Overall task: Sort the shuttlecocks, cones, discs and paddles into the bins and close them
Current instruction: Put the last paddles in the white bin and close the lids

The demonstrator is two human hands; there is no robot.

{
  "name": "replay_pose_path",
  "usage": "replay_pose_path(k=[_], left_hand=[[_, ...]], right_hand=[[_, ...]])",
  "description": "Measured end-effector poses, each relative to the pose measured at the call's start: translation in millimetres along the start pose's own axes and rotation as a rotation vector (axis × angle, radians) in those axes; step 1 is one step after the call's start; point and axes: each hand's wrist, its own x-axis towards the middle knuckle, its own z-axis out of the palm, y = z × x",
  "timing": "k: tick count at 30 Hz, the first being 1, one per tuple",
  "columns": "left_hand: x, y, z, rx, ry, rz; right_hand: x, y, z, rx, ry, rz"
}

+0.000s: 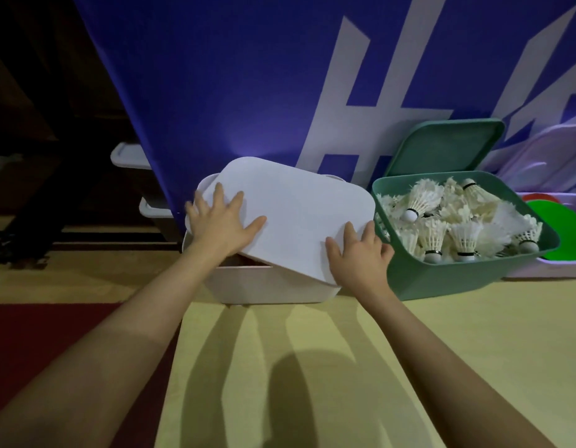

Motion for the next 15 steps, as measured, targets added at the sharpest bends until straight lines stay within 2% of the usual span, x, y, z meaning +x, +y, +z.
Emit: replay_pose_path(k=[2,5,11,15], left_hand=[[11.8,-13.4,2.6,-0.003,-0.060,-0.070],[18.2,-22.8,7.5,-0.060,-0.084,-0.082],[5.6,-25.7,4.7,-0.116,0.050,-0.114],[-13.4,-26.3,10.8,-0.117,0.068,-0.188]], right_hand=[[3.1,-7.5,4.8,-0.018,-0.016,0.019],[13.4,-13.1,7.0,-0.036,0.020,-0.012],[20.9,-15.8,0.7,0.135,0.128,-0.123],[34.3,-16.3,-2.5,0.087,0.107,-0.210]])
